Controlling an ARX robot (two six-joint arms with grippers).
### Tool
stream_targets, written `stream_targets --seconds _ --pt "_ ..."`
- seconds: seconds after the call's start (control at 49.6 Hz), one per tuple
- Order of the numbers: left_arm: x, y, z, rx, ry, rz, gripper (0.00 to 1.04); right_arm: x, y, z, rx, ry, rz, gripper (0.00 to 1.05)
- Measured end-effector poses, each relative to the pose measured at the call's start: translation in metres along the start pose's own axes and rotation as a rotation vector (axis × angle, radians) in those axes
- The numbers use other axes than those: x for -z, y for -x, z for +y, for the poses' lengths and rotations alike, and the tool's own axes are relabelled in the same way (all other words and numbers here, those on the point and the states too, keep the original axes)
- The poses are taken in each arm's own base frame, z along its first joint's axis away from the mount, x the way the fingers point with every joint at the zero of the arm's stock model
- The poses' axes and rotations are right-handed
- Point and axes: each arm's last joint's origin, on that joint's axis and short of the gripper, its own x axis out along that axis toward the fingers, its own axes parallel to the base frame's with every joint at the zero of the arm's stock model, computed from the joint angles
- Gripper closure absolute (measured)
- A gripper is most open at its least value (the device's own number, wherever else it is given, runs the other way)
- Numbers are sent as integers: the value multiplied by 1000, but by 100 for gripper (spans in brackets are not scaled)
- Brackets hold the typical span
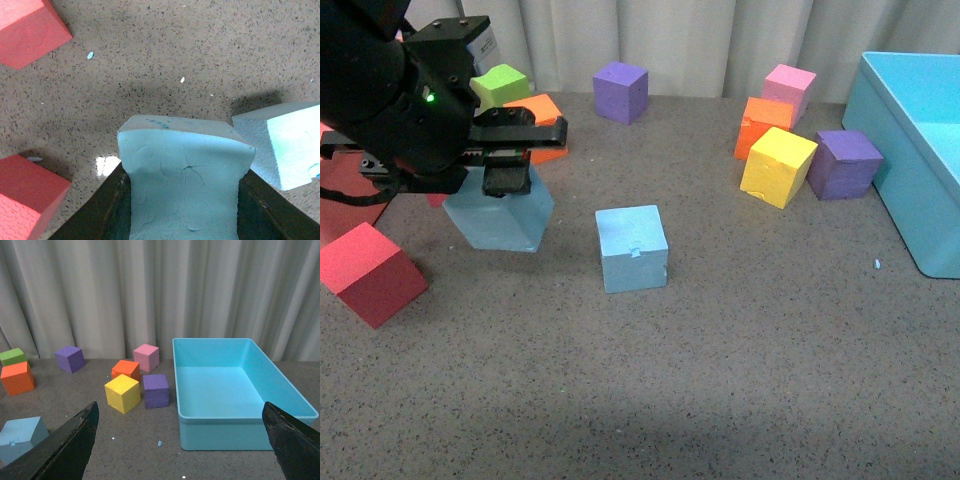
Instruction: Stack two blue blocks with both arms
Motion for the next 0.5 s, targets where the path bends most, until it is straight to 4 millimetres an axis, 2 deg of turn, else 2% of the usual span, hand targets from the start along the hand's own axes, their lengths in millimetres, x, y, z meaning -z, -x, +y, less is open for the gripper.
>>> stream_targets --seconds 0.222,0.302,0.504 --pt "-7 10 -28 -53 118 30 61 0 0 0 0 0 0 9" --pt "-10 14 -46 -64 150 17 61 0 0 0 0 0 0 9" --pt "-12 13 -73 -76 181 7 62 0 0 0 0 0 0 9"
